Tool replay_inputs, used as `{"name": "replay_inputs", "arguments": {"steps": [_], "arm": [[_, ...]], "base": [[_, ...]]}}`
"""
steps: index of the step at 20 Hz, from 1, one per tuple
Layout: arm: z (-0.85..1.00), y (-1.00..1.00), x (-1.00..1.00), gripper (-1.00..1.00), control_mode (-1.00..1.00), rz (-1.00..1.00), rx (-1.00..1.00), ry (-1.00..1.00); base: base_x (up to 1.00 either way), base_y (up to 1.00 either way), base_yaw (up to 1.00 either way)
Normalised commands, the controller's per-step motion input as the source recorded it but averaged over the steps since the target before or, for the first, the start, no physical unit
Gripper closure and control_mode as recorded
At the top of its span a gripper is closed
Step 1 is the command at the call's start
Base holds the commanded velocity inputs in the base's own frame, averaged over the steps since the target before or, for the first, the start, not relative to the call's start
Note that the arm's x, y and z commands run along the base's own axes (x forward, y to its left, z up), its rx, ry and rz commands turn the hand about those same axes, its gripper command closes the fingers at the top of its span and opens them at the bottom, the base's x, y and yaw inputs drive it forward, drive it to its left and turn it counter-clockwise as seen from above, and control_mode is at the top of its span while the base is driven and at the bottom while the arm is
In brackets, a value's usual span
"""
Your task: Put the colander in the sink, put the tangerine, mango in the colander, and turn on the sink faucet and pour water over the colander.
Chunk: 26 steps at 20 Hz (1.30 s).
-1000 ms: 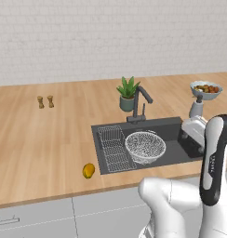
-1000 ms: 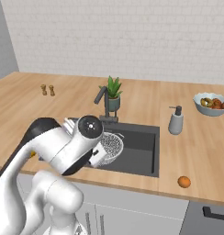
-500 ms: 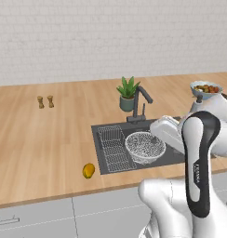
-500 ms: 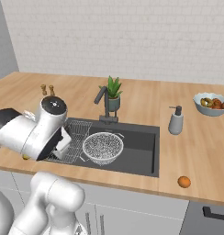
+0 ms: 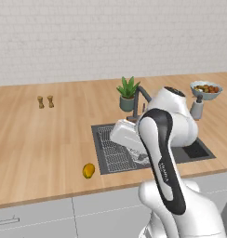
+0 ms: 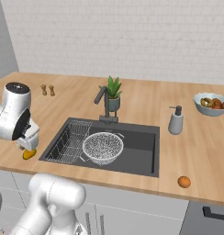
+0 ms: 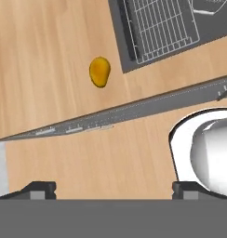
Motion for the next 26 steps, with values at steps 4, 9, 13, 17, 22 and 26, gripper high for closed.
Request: {"name": "replay_inputs", "arguments": {"steps": [4, 9, 13, 17, 22, 26], "arm": [[-0.45, 0.77, 0.25, -1.0, -1.0, 0.07, -0.2, 0.27], [-0.57, 0.31, 0.38, -1.0, -1.0, 0.05, -0.15, 0.24], [-0.55, 0.0, 0.43, -1.0, -1.0, 0.02, -0.03, 0.09], [-0.46, 0.08, 0.4, -1.0, -1.0, 0.0, -0.05, -0.01], [-0.3, 0.21, 0.33, -1.0, -1.0, 0.0, -0.07, -0.1], [-0.21, 0.12, 0.37, -1.0, -1.0, 0.0, -0.04, -0.05]], "base": [[0.0, 0.0, 0.0], [0.0, 0.0, 0.0], [0.0, 0.0, 0.0], [0.0, 0.0, 0.0], [0.0, 0.0, 0.0], [0.0, 0.0, 0.0]]}}
